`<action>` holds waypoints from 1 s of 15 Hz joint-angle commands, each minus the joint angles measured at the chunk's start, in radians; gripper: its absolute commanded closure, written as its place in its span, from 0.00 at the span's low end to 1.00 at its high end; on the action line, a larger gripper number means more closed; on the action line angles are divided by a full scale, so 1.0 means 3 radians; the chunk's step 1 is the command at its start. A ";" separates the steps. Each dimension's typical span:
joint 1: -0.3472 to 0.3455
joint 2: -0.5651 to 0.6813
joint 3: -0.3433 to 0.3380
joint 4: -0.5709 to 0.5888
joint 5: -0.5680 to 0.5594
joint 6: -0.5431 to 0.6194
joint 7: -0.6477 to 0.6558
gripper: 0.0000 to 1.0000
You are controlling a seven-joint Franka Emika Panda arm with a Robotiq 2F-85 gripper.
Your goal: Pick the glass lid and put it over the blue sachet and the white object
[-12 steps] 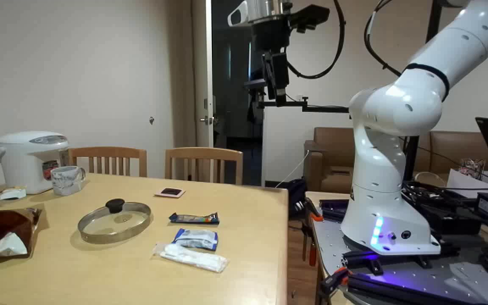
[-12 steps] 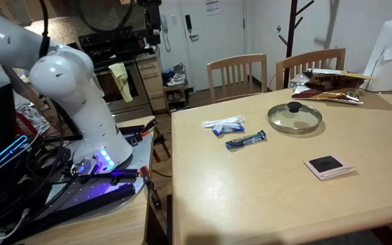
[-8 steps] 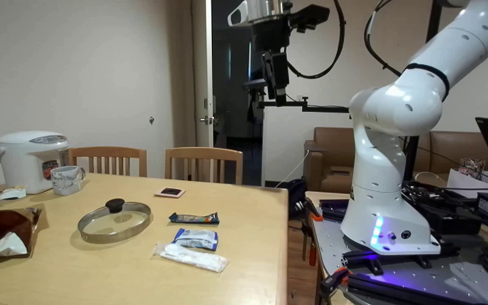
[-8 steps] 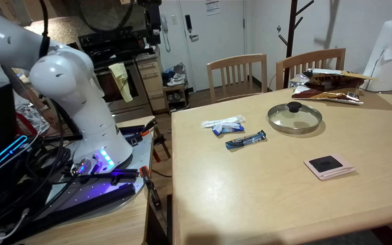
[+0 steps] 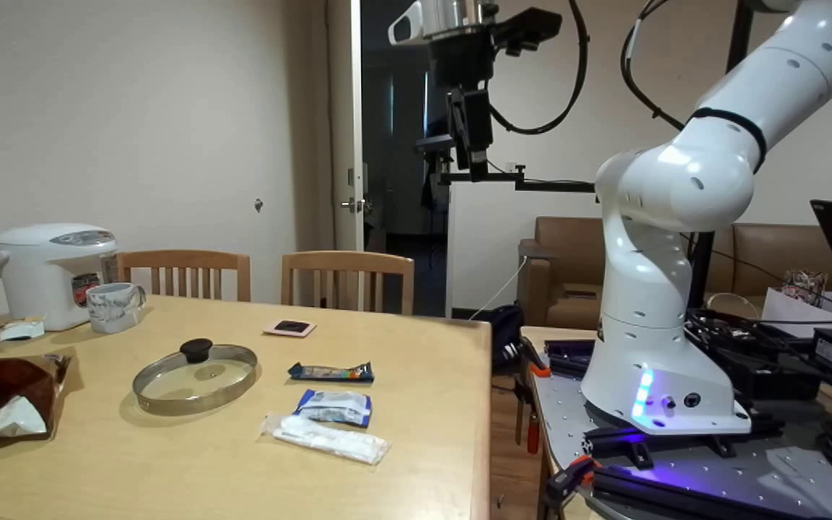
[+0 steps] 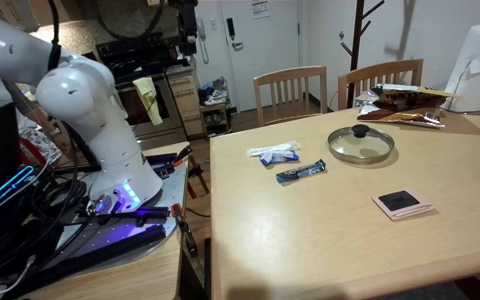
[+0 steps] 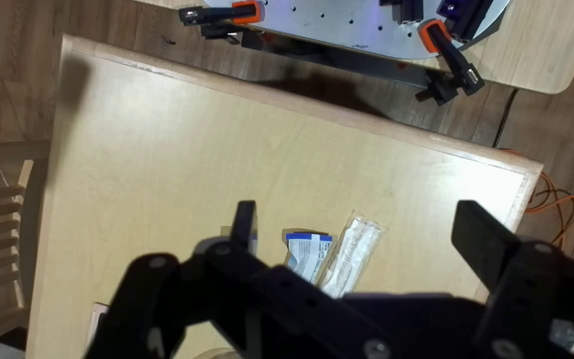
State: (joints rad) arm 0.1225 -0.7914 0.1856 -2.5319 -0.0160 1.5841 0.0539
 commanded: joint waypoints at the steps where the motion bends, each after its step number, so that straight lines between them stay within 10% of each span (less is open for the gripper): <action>1: 0.0058 0.0015 -0.0046 -0.0019 0.0042 0.0155 -0.0001 0.00; 15: -0.0103 0.1065 -0.0243 0.0173 -0.0058 0.2066 -0.0021 0.00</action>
State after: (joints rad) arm 0.1087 -0.5746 0.1163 -2.5459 -0.0181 2.1573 0.0539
